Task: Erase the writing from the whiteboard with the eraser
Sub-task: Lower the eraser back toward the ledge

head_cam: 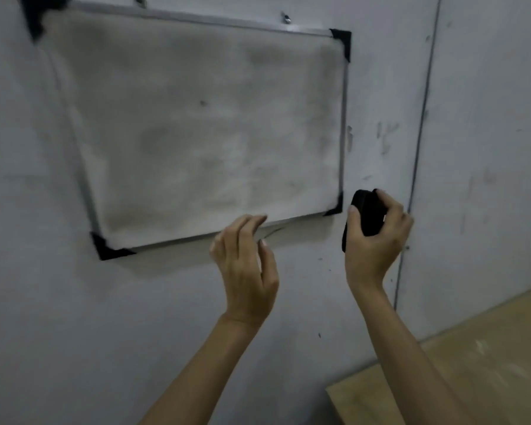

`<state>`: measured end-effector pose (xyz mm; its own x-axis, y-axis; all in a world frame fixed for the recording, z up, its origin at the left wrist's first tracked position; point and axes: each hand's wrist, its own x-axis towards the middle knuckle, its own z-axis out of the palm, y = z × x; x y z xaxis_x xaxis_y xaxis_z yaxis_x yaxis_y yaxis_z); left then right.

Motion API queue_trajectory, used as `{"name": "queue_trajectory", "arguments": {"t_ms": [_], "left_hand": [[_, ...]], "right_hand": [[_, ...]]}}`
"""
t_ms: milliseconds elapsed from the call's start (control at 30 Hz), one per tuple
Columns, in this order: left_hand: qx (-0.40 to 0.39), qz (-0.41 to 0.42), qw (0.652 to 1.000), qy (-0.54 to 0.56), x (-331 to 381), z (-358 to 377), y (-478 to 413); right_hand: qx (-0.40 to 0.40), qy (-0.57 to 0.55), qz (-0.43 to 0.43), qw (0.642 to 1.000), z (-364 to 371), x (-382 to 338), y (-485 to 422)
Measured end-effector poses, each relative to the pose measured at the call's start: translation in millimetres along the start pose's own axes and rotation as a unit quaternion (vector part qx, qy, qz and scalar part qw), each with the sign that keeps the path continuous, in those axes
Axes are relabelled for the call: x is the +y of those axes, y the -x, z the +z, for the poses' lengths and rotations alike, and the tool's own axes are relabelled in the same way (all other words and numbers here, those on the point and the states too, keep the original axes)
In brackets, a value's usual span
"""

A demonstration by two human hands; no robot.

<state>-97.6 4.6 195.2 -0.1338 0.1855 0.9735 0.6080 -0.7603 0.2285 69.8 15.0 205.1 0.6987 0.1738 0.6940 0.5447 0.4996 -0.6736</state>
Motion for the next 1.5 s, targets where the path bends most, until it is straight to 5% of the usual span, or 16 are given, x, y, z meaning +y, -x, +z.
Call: {"name": "queue_trajectory", "arguments": {"t_ms": [233, 467, 700, 833, 1167, 1300, 1400, 1500], "left_hand": [[-0.222, -0.111, 0.965, 0.084, 31, 65, 111], [-0.41, -0.37, 0.831, 0.059, 38, 91, 223], [-0.476, -0.505, 0.72, -0.004, 42, 96, 289], [-0.489, -0.524, 0.697, -0.036, 42, 106, 310], [-0.582, -0.486, 0.647, -0.077, 24, 119, 337], [-0.619, -0.469, 0.625, -0.084, 25, 117, 329], [-0.637, -0.439, 0.63, -0.069, 27, 116, 310], [-0.627, -0.416, 0.657, -0.049, 23, 116, 279]], "right_hand": [[-0.13, 0.161, 0.016, 0.978, -62, 102, 56], [-0.347, 0.264, 0.03, 0.9, -122, 197, 132], [-0.481, 0.339, 0.1, 0.802, -151, 246, 175], [-0.545, 0.377, 0.135, 0.737, -152, 262, 188], [-0.588, 0.397, 0.062, 0.701, -152, 277, 203], [-0.632, 0.437, 0.06, 0.638, -144, 260, 190], [-0.672, 0.449, 0.069, 0.585, -133, 253, 178], [-0.679, 0.418, 0.059, 0.601, -114, 230, 155]]}}
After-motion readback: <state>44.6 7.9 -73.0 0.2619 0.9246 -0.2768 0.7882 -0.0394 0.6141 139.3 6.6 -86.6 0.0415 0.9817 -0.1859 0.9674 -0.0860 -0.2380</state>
